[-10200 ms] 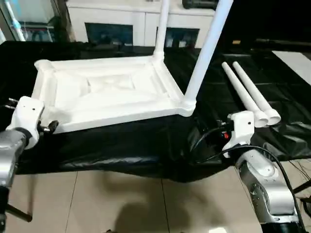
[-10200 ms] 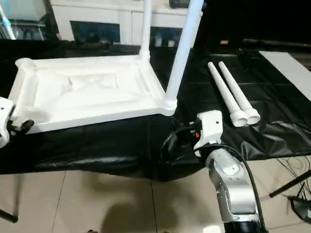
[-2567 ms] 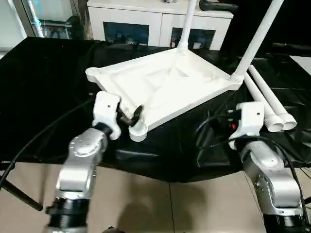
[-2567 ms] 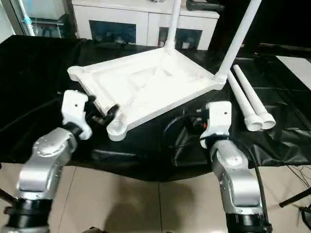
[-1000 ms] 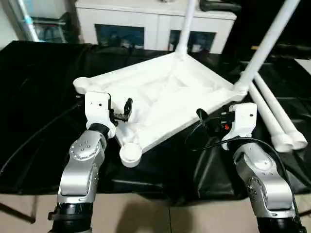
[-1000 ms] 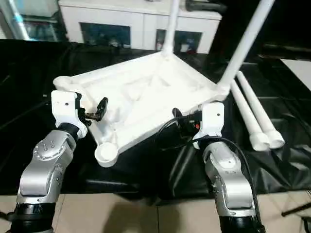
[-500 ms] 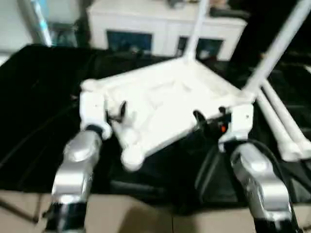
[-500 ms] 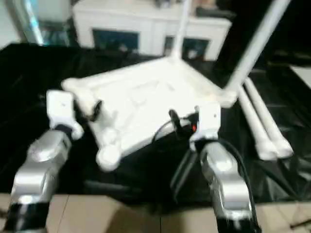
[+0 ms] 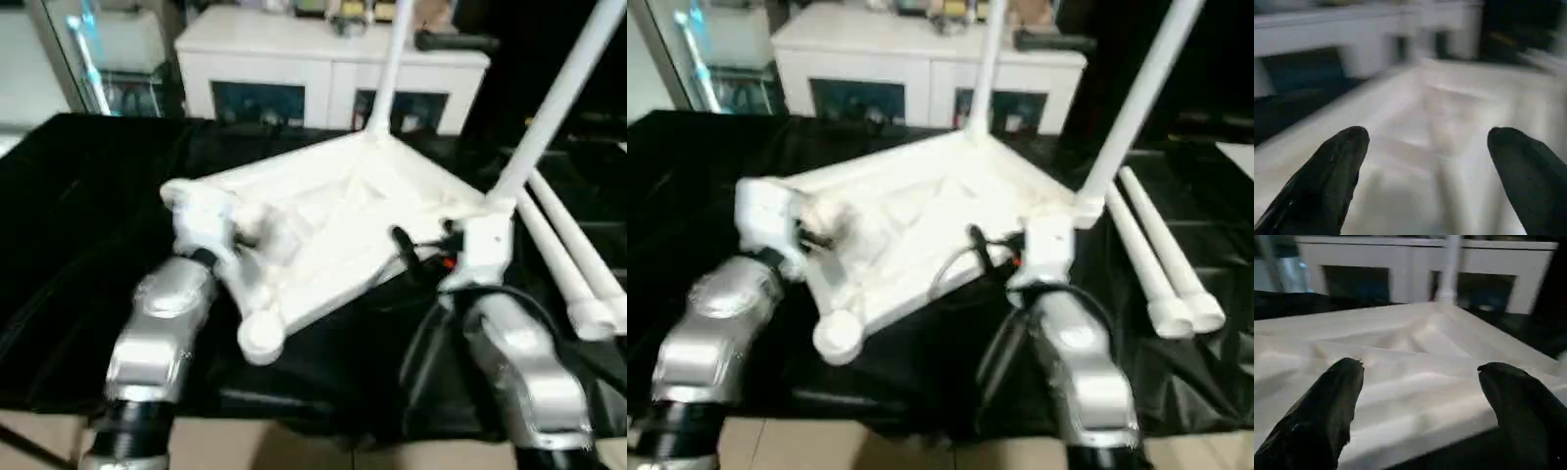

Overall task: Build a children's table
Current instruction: Rotate table base

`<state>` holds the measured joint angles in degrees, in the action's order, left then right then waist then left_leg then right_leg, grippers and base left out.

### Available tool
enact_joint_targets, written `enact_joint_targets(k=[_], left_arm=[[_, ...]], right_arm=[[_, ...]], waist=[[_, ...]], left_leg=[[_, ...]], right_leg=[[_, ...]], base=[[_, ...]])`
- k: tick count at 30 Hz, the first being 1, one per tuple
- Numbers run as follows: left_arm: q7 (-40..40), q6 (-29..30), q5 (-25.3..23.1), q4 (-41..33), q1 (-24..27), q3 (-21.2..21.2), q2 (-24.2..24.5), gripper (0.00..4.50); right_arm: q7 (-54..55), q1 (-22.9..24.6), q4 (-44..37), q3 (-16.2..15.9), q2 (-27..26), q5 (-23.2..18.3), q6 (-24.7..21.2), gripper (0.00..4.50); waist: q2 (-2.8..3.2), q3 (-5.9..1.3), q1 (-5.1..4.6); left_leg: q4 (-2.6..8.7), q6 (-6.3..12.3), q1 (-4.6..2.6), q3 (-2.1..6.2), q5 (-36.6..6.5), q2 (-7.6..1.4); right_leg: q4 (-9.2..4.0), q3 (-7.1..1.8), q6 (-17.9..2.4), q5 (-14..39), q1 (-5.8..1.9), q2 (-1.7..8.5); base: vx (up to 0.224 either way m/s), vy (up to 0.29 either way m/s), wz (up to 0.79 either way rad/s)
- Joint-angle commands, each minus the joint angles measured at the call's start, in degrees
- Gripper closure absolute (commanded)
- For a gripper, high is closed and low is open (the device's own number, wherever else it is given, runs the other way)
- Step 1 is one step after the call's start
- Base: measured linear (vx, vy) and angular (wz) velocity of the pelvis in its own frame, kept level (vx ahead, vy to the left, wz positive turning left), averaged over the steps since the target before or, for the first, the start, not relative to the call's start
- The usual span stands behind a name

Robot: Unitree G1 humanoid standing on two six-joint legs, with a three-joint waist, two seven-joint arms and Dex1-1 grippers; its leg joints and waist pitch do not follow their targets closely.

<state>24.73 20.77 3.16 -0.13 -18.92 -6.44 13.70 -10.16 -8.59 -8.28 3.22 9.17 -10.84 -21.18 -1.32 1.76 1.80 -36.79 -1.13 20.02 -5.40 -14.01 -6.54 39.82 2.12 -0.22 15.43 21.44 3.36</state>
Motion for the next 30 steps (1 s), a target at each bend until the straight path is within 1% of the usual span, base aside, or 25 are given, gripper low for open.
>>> enact_joint_targets(k=[1, 2, 3, 4, 5, 6, 7, 8, 9, 11, 12, 13, 14, 15, 16, 17, 18, 19, 22, 24, 25, 26, 27, 28, 30], left_arm=[[3.88, -0.04, -2.20, 2.82, -0.39, -0.80, 3.38, 0.04], [10.75, -1.11, -3.22, 5.54, -1.50, -2.64, 8.34, 0.04], [12.65, -1.03, -3.17, 6.23, -1.94, -2.82, 9.57, 0.04], [14.92, -1.92, -3.39, 7.08, -2.67, -3.06, 11.03, 0.04], [14.92, -1.92, -3.39, 7.08, -2.67, -3.06, 11.03, 0.04], [16.56, -2.98, -3.92, 8.01, -3.64, -3.26, 12.32, 0.04], [22.44, -5.92, -4.74, 11.00, -7.10, -4.84, 16.55, 0.04], [24.64, -7.00, -4.96, 12.04, -8.42, -5.54, 18.07, 0.04], [26.85, -7.10, -4.78, 13.03, -9.71, -6.02, 19.31, 0.04], [30.63, -9.11, -5.73, 15.00, -12.03, -8.03, 21.98, 0.04], [32.88, -10.38, -6.89, 16.57, -13.68, -9.49, 23.69, 0.04], [35.56, -12.09, -8.24, 18.37, -15.62, -11.14, 25.50, 0.04], [39.83, -14.52, -10.68, 21.66, -19.13, -13.38, 27.39, 0.04], [41.34, -15.57, -11.50, 22.98, -20.51, -14.15, 27.79, 0.04], [41.98, -16.29, -11.96, 23.61, -21.22, -14.61, 27.95, 0.04], [43.27, -17.91, -13.38, 25.54, -23.14, -15.88, 28.03, 0.04], [43.27, -17.91, -13.38, 25.54, -23.14, -15.88, 28.03, 0.04], [43.99, -21.22, -16.28, 27.97, -25.26, -18.38, 28.05, 0.04], [43.52, -25.22, -19.11, 31.82, -27.42, -21.28, 27.22, 0.04], [43.46, -26.79, -19.34, 34.13, -28.36, -22.07, 25.84, 0.04], [43.85, -28.50, -19.86, 36.13, -29.12, -22.96, 24.91, 0.04], [43.97, -29.50, -20.46, 36.96, -29.44, -23.56, 24.68, 0.04], [44.10, -31.98, -22.42, 39.68, -30.33, -24.90, 24.00, 0.04], [43.93, -32.85, -22.91, 40.35, -30.64, -25.24, 23.80, 0.04], [43.70, -34.57, -23.81, 41.77, -31.35, -25.92, 23.29, 0.04]], right_arm=[[-0.61, -0.88, 0.11, -0.50, -0.24, -0.33, -0.91, 0.30], [-1.03, -1.26, 0.63, -0.67, 0.44, -0.13, -1.24, 0.30], [-1.15, -1.41, 0.83, -0.70, 0.62, -0.14, -1.27, 0.30], [-1.42, -1.52, 1.03, -0.65, 0.82, -0.34, -1.38, 0.30], [-1.42, -1.52, 1.03, -0.65, 0.82, -0.34, -1.38, 0.30], [-1.85, -1.56, 1.15, -0.63, 1.11, -0.55, -1.57, 0.30], [-3.98, -1.48, 1.46, -0.76, 2.56, -0.99, -1.62, 0.30], [-4.78, -1.44, 1.61, -0.76, 3.13, -1.13, -1.62, 0.30], [-5.44, -1.49, 1.85, -0.72, 3.68, -1.20, -1.61, 0.30], [-6.55, -1.72, 2.18, -0.45, 4.58, -1.35, -1.59, 0.30], [-7.30, -1.90, 2.33, -0.29, 5.22, -1.44, -1.54, 0.30], [-8.17, -2.09, 2.44, -0.11, 6.04, -1.56, -1.49, 0.30], [-9.71, -2.32, 2.41, 0.06, 7.52, -1.71, -1.35, 0.30], [-10.29, -2.42, 2.44, 0.08, 8.04, -1.77, -1.26, 0.30], [-10.58, -2.45, 2.44, 0.10, 8.27, -1.84, -1.22, 0.30], [-11.43, -2.40, 2.31, 0.21, 8.76, -2.33, -1.38, 0.30], [-11.43, -2.40, 2.31, 0.21, 8.76, -2.33, -1.38, 0.30], [-13.96, -1.92, 1.52, -0.54, 9.73, -3.25, -1.47, 0.30], [-18.03, -0.96, -0.41, -2.37, 11.00, -4.71, -1.92, 0.30], [-21.94, 0.03, -2.66, -3.83, 12.14, -6.96, -3.40, 0.30], [-25.87, 1.10, -4.94, -5.72, 14.08, -8.39, -4.83, 0.30], [-27.61, 1.59, -5.97, -6.69, 15.20, -8.77, -5.40, 0.30], [-31.57, 2.92, -8.41, -8.72, 18.29, -9.85, -7.65, 0.30], [-32.32, 3.16, -8.91, -9.05, 18.99, -10.14, -8.06, 0.30], [-33.83, 3.66, -10.04, -9.65, 20.44, -10.95, -9.21, 0.30]], waist=[[0.13, -3.34, 0.86], [0.13, -3.27, 0.44], [0.49, -3.28, 0.54], [0.55, -3.15, 0.26], [0.88, -2.99, 0.30], [1.19, -2.79, 0.17], [1.26, -2.52, 0.24], [1.14, -1.95, 0.43], [0.87, -1.64, 0.48], [0.63, -1.50, 0.64], [0.51, -1.37, 0.62], [0.56, -1.51, 0.73], [0.54, -1.65, 0.66], [0.56, -1.81, 0.79], [0.50, -1.89, 0.77], [0.39, -1.91, 0.73], [0.28, -1.97, 0.83], [0.16, -2.09, 0.92], [0.11, -2.23, 1.31], [0.21, -2.43, 1.68], [0.24, -2.52, 1.67], [0.12, -2.67, 2.04], [0.12, -2.54, 1.96], [-0.01, -2.48, 2.04], [0.08, -2.37, 2.22]], left_leg=[[3.14, 1.59, 2.01, 0.81, 13.54, -2.88], [3.59, 0.41, 1.38, 0.80, 12.29, -3.15], [3.98, -0.22, 0.94, 0.85, 10.34, -3.28], [4.69, -1.34, 0.43, 0.87, 5.60, -4.09], [4.98, -1.59, 0.17, 0.93, 3.48, -4.54], [5.43, -2.14, -0.15, 0.78, 0.76, -5.18], [5.71, -2.04, -0.38, 0.78, -1.07, -5.54], [6.30, -2.08, -1.00, 0.06, -8.30, -5.68], [6.75, -2.91, -0.88, -0.30, -12.31, -5.83], [6.89, -3.75, -1.09, -0.66, -15.25, -5.83], [6.98, -3.64, -0.87, -0.65, -15.18, -5.75], [6.97, -3.58, -0.74, -0.75, -14.25, -5.71], [6.94, -3.60, -0.49, -0.84, -12.55, -5.80], [6.76, -3.32, -0.67, -1.03, -11.38, -5.79], [6.71, -3.29, -0.66, -1.07, -10.37, -5.81], [6.67, -3.07, -0.17, -1.16, -8.49, -5.88], [6.57, -2.93, -0.24, -1.28, -7.99, -5.94], [6.34, -2.52, -0.22, -1.50, -6.91, -6.01], [6.09, -1.08, 0.05, -1.82, -3.91, -6.18], [5.96, -0.61, -0.10, -1.90, -3.46, -6.40], [5.91, -0.04, 0.00, -1.92, -2.92, -6.32], [5.78, 0.61, -0.03, -1.89, -1.89, -6.54], [5.83, 1.15, 0.11, -1.99, -1.79, -6.49], [5.85, 1.29, 0.05, -1.94, -2.34, -6.49], [5.94, 1.01, 0.05, -1.90, -4.08, -6.74]], right_leg=[[-4.32, -3.19, 0.65, -30.31, -4.20, 4.48], [-4.41, -2.56, -1.51, -31.47, -4.18, 3.81], [-4.77, -2.30, -2.47, -28.41, -4.14, 3.65], [-5.34, -2.08, -5.35, -20.62, -4.05, 3.75], [-5.63, -2.07, -7.04, -17.01, -3.89, 3.99], [-5.92, -2.07, -10.26, -12.59, -3.63, 4.23], [-6.26, -1.97, -11.42, -10.15, -3.32, 4.32], [-6.78, -2.11, -12.69, -1.26, -2.49, 4.26], [-7.39, -2.17, -12.28, 4.21, -2.61, 4.60], [-7.83, -2.49, -11.43, 9.70, -2.16, 5.08], [-8.08, -2.60, -10.95, 10.73, -2.17, 5.11], [-8.14, -2.78, -10.21, 10.87, -2.10, 5.16], [-7.83, -2.86, -10.25, 9.10, -2.24, 5.32], [-7.83, -2.91, -10.03, 8.09, -2.08, 5.21], [-7.69, -2.93, -10.37, 6.61, -2.11, 5.27], [-7.41, -2.90, -11.09, 4.10, -2.43, 5.43], [-7.41, -2.89, -11.35, 3.49, -2.37, 5.49], [-7.25, -2.89, -12.19, 1.96, -2.42, 5.69], [-7.00, -2.84, -12.78, -2.04, -2.66, 5.59], [-6.70, -2.76, -13.49, -4.23, -2.76, 5.68], [-6.57, -2.70, -14.01, -5.86, -2.75, 5.54], [-6.44, -2.73, -14.06, -7.88, -2.99, 5.64], [-6.46, -2.71, -14.41, -8.72, -2.73, 5.57], [-6.61, -2.67, -14.34, -8.18, -2.86, 5.55], [-6.77, -2.79, -14.22, -5.73, -2.82, 5.94]], base=[[0.022, -0.064, -0.06], [0.000, 0.000, 0.00], [0.000, 0.000, 0.00], [0.000, 0.000, 0.00], [0.000, 0.000, 0.00], [0.000, 0.000, 0.00], [0.000, 0.000, 0.00], [-0.063, 0.037, 0.06], [-0.063, 0.037, 0.06], [-0.031, 0.015, 0.01], [0.000, 0.000, 0.00], [0.000, 0.000, 0.00], [0.000, 0.000, 0.00], [0.000, 0.000, 0.00], [0.000, 0.000, 0.00], [0.000, 0.000, 0.00], [0.000, 0.000, 0.00], [0.000, 0.000, 0.00], [0.000, 0.000, 0.00], [0.000, 0.000, 0.00], [0.000, 0.000, 0.00], [0.000, 0.000, 0.00], [0.000, 0.000, 0.00], [0.000, 0.000, 0.00], [0.000, 0.000, 0.00]])
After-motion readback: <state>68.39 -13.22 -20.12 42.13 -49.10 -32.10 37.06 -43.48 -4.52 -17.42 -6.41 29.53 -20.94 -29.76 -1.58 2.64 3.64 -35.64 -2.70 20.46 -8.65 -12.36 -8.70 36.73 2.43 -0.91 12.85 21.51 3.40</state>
